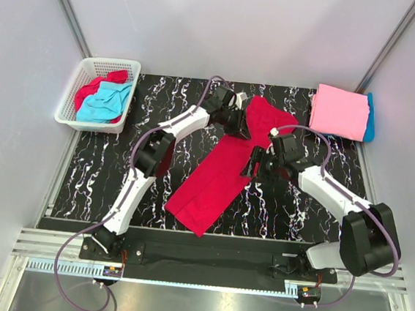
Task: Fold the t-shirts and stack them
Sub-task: Fold the tshirt
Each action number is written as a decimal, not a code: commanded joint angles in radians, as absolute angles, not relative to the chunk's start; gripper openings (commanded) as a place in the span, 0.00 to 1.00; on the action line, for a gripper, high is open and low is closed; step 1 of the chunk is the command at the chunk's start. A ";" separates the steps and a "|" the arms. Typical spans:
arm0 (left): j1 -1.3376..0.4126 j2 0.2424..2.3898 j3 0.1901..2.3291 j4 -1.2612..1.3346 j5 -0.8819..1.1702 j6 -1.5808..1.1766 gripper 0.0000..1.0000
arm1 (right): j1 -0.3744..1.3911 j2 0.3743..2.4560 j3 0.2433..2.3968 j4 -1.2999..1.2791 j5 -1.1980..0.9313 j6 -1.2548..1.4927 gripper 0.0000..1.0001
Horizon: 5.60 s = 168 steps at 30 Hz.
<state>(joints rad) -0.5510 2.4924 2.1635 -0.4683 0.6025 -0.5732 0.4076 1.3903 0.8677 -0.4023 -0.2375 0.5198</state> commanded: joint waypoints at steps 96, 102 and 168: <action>-0.295 2.391 1.969 -0.028 0.282 -0.752 0.26 | 0.594 1.852 1.269 -0.759 -0.121 0.431 0.60; -0.293 2.191 1.763 0.071 0.270 -0.707 0.27 | 0.595 1.703 1.252 -0.755 -0.038 0.430 0.61; -1.094 1.120 0.609 -0.584 -0.357 -0.885 0.16 | 0.618 1.444 0.785 -0.342 -0.118 0.677 0.63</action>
